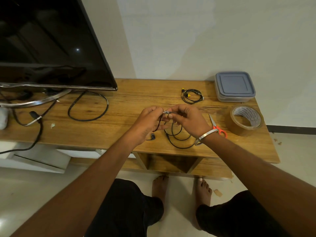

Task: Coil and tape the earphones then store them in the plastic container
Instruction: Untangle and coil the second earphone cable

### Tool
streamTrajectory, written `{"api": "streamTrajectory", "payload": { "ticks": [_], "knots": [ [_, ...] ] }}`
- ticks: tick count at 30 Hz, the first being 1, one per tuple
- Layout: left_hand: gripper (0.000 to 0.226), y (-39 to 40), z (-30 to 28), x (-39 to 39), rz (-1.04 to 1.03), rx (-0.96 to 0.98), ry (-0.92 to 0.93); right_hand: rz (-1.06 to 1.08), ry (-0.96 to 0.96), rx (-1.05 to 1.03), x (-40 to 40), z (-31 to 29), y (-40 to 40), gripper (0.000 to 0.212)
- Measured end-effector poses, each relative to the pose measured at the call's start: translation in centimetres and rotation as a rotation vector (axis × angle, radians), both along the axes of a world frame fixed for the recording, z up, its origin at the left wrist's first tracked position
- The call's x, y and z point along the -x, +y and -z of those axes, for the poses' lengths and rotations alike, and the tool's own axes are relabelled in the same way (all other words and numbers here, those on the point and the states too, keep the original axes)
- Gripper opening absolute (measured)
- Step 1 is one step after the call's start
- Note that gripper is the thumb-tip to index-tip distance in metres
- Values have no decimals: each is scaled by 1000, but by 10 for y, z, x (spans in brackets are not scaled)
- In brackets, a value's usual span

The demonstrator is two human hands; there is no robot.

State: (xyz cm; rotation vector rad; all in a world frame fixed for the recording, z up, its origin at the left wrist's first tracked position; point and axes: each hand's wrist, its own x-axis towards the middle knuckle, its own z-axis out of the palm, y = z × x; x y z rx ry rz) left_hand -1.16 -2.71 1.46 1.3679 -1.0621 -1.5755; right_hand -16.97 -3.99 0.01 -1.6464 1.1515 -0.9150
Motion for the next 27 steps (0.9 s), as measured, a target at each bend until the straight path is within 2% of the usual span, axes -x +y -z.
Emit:
{"api": "streamTrajectory", "payload": {
  "ticks": [6, 9, 13, 17, 20, 23, 25, 27],
  "knots": [
    [18, 4, -3, 2, -59, -66, 229, 51, -70, -56, -2, 2, 0, 15],
    [14, 5, -3, -1, -35, -47, 244, 77, -110, -101, -2, 2, 0, 15],
    [8, 4, -1, -7, -61, 32, 124, 106, -147, -129, 0, 0, 0, 13],
    [13, 5, 5, -13, -43, 110, -82, 137, -157, -138, 3, -3, -1, 12],
    [13, 4, 5, -16, -27, 130, -143, 158, -151, -139, 3, -2, -2, 13],
    [9, 3, 2, -13, -57, 92, -77, 196, -28, -93, 0, 4, -5, 24],
    [7, 1, -2, -10, -105, 53, 35, 216, 161, 27, -3, 8, -4, 43],
    [6, -1, -5, -9, -150, 35, 106, 246, 261, 160, -6, 10, 0, 57]
  ]
}}
